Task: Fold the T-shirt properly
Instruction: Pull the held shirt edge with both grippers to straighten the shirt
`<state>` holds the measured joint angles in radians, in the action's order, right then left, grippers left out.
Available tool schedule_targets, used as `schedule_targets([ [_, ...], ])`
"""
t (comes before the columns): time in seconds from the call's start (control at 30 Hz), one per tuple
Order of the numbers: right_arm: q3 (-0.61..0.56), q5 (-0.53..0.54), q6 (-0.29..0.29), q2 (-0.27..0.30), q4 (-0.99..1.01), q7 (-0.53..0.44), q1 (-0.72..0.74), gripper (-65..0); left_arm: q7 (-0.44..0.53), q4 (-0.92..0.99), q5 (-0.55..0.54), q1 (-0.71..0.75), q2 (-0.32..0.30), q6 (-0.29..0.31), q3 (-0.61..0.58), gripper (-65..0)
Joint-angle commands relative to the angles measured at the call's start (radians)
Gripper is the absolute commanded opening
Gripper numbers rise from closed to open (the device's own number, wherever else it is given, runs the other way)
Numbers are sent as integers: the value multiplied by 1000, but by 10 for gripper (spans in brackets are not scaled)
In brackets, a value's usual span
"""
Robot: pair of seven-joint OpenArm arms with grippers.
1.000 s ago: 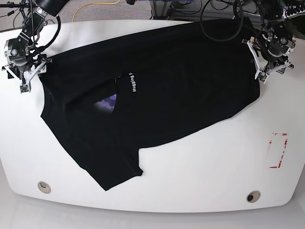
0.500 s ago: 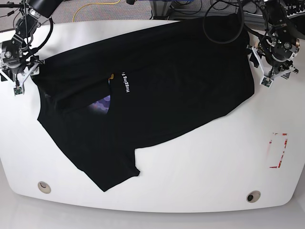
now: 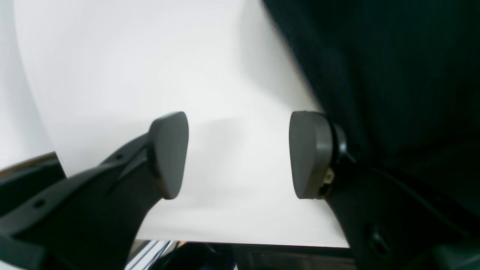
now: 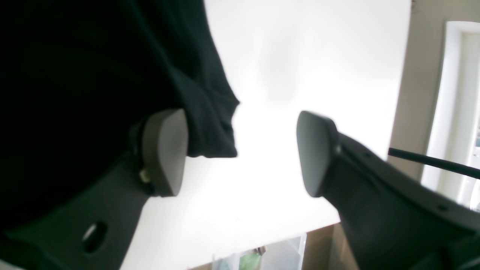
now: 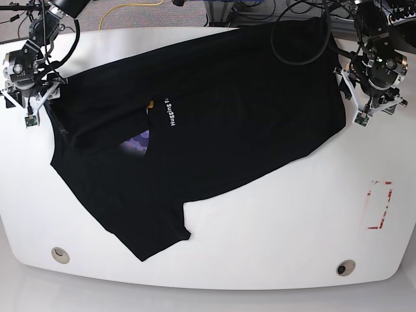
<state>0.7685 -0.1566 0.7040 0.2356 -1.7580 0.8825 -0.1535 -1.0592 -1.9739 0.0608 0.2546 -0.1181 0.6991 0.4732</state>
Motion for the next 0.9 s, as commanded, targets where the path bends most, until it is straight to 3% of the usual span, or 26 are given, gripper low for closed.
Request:
schedule_targets([
  [0.0,6,1,-6,-5,-16,-15,5,-227,-8,-29,4,-2,10,-1,3,-271],
  [0.2,12,1,-6,-49,-3,-19,5,-227,-8,-29,4,1,36,-1,9,-271],
  [0.4,33,39,-6,-51,65,-64,21,-227,-8,-31,4,2,71,-1,54,-271],
  [0.87,105,139,-6,34,301,-122,68,-228,-10,-31,4,48,137,-1,92,-271],
])
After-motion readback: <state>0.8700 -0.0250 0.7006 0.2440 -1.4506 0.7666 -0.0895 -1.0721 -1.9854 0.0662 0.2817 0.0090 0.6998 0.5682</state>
